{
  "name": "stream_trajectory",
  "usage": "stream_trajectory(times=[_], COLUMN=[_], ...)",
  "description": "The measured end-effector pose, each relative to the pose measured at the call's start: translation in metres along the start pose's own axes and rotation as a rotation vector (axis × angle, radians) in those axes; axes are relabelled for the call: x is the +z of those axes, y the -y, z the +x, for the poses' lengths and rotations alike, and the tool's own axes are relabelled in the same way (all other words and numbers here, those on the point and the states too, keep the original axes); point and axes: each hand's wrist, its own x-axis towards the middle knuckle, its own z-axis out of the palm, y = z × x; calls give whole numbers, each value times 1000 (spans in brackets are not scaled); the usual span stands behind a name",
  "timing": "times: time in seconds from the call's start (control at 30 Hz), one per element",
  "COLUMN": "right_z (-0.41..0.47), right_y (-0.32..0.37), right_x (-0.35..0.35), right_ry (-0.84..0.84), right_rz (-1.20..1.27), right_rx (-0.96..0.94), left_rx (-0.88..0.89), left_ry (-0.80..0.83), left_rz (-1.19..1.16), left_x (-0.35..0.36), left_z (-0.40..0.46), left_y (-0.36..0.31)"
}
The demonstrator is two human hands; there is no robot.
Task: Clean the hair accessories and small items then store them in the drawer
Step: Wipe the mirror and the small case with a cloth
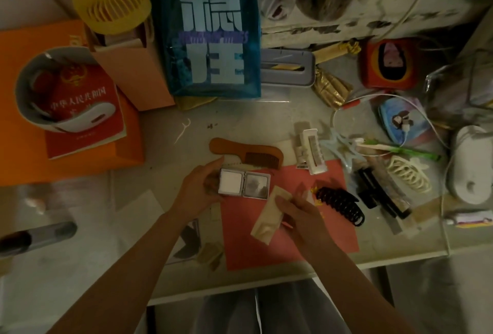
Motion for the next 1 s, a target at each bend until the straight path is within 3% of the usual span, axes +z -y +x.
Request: stream_trajectory(times=[0.57, 0.77, 1.0], right_z=[-2, -9, -20], right_y=[-8, -6, 2], right_x=[-16, -16, -15], right_ry=[-30, -17, -4], right_rz=[-58, -59, -74], right_rx=[-26, -50, -82], left_rx=[21, -65, -193], left_ry=[-59, -28, -28], left_rz=[-82, -136, -381], left_x=[13, 13, 12], left_z=[-10, -16, -25], left_y=[-10, -14, -33])
